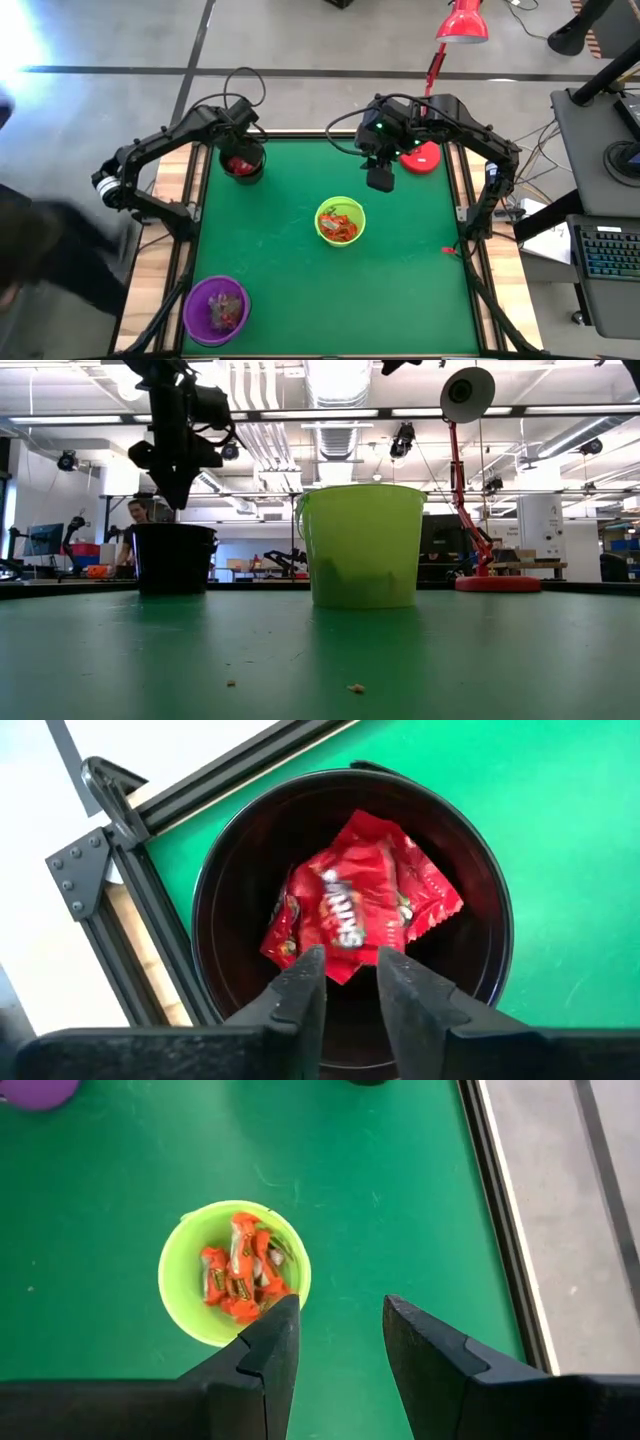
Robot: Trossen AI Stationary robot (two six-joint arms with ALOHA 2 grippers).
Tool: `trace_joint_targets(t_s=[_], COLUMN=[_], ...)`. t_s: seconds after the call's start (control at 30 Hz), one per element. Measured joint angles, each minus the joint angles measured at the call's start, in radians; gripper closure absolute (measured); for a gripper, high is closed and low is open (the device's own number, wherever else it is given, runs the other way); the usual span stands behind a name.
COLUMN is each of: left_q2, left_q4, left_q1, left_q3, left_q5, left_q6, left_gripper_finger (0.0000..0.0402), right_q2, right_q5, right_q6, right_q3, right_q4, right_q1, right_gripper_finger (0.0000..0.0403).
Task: Sort candy
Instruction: Return to Home Position
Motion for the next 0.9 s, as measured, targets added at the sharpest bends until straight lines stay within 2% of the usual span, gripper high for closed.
trace_joint_targets(t_s=[0.3, 0.5, 0.57, 0.7, 0.9], left_q2=[-0.039, -0.096, -0.123, -0.185, -0.295], left_q4=[-0.037, 0.01, 0.074, 0.3, 0.618], left_q1=[-0.031, -0.175, -0.25, -0.406, -0.578], left_q3=[0.048, 0.126, 0.127, 0.092, -0.081], left_q5=[0.001, 0.06, 0.06, 0.06, 0.063], left_q6=[-0.011, 0.005, 0.031, 0.077, 0.111], left_gripper_finger=[0.0313, 0.0315, 0.0315, 0.0315, 0.0315], right_q2=[-0.016, -0.066, -0.089, -0.156, -0.297], right_q5=[0.002, 0.02, 0.021, 0.017, -0.012], right_q6=[0.067, 0.066, 0.066, 0.056, 0.052], right_q3=[0.0, 0.0, -0.002, -0.032, -0.205], right_q4=[0.0, 0.0, 0.001, 0.001, 0.101], right_q1=[0.0, 0.001, 0.008, 0.038, 0.098], right_gripper_finger=[0.0266, 0.0266, 0.0266, 0.0266, 0.0266])
